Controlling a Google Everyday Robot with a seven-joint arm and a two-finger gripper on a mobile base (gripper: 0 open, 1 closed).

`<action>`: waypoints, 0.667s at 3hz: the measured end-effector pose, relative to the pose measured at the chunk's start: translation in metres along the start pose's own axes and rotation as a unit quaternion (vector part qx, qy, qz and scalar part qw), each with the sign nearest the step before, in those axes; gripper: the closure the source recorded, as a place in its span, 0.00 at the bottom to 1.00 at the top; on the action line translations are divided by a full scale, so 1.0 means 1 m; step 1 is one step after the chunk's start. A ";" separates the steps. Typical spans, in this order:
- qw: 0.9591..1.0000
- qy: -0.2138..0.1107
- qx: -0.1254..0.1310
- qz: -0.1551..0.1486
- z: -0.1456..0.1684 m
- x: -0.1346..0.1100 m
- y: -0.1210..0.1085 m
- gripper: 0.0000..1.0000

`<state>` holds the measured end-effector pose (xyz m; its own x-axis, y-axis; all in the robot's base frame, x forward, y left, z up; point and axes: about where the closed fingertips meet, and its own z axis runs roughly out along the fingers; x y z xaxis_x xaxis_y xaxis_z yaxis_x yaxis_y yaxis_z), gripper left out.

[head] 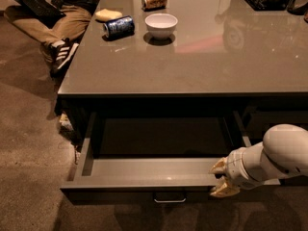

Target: Open top drawer

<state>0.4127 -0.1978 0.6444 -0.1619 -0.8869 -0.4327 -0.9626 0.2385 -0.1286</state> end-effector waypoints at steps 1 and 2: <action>1.000 0.000 0.000 0.000 0.000 0.000 0.000 0.24; 1.000 0.000 -0.001 -0.001 0.000 -0.001 0.001 0.02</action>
Offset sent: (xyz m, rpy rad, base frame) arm 0.0000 0.0000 0.0000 0.0000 0.0000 0.0001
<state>0.4123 -0.1969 0.6444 -0.1600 -0.8875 -0.4322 -0.9632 0.2361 -0.1282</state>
